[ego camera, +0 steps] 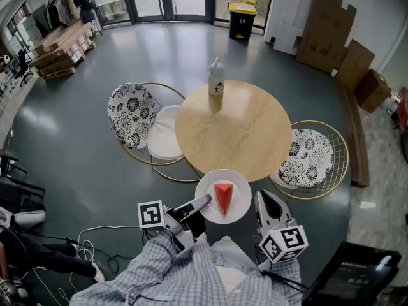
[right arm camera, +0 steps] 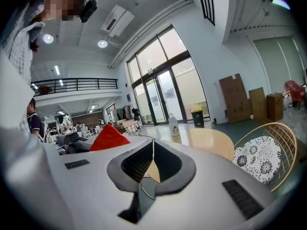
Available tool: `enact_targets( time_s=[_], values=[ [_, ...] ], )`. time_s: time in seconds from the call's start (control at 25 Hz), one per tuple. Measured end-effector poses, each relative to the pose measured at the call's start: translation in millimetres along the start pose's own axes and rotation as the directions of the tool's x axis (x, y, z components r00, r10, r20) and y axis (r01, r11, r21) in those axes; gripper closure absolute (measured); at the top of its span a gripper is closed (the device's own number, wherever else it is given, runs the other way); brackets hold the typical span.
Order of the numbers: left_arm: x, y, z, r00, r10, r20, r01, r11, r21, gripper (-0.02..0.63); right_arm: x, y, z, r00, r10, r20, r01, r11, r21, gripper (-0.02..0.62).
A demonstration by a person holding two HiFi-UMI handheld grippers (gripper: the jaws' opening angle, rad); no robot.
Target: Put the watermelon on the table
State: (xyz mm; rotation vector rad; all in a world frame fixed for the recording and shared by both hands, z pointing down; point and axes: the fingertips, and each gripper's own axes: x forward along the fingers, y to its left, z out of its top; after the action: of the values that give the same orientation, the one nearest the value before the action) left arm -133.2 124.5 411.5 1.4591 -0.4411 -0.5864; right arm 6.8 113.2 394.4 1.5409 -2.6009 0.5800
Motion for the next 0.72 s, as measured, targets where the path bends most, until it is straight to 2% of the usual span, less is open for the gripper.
enact_targets(
  time_s=[0.44, 0.72],
  values=[
    [-0.4, -0.9, 1.0, 1.000, -0.002, 0.004, 0.003, 1.000, -0.005, 0.565, 0.6, -2.0, 1.1, 0.999, -0.031, -0.018, 0.032, 0.999, 0.025, 0.580],
    [-0.7, -2.0, 1.3, 1.000, 0.001, 0.006, -0.001, 1.000, -0.001, 0.565, -0.3, -11.5, -5.5, 0.998, -0.046, -0.042, 0.052, 0.985, 0.164, 0.580]
  ],
)
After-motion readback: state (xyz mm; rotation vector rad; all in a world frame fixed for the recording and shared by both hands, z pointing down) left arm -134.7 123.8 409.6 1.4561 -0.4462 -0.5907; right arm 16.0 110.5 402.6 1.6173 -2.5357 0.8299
